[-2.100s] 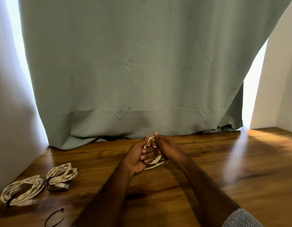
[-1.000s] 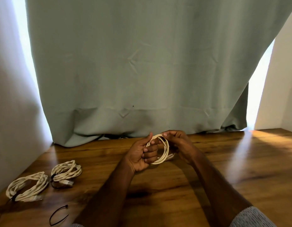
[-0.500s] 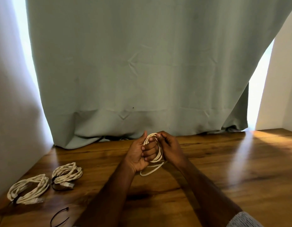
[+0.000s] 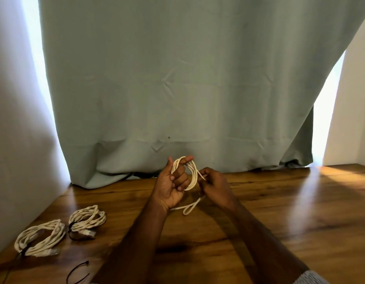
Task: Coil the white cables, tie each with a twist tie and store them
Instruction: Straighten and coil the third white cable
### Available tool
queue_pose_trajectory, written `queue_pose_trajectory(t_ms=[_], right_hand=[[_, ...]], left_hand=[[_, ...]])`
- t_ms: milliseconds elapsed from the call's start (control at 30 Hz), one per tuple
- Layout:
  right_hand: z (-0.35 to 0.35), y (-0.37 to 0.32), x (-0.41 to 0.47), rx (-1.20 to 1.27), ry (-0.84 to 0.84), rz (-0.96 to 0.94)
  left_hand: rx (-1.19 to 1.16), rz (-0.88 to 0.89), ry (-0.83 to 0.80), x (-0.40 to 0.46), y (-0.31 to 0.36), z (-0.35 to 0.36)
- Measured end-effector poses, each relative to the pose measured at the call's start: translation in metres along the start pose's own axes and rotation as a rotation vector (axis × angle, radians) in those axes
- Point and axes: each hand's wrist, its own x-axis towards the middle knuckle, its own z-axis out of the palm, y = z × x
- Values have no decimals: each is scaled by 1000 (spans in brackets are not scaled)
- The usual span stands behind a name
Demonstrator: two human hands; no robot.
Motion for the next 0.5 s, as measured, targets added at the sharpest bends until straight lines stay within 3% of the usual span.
queue_pose_trajectory(t_ms=[133,267,333,400,500], right_hand=[[4,-5,-2,115,66,104],[-5,-2,0,34,292,110],[-10,2,3,12,321,74],[-11,5,4,-74,190,38],[-5,-2,1,-42,-237,49]], left_hand=[[23,38,-3,-1,0,8],[37,93,-91,-1,11,28],[31,144,-117,0,19,34],[42,196,-90,2,25,35],[43,255,8,4,28,28]])
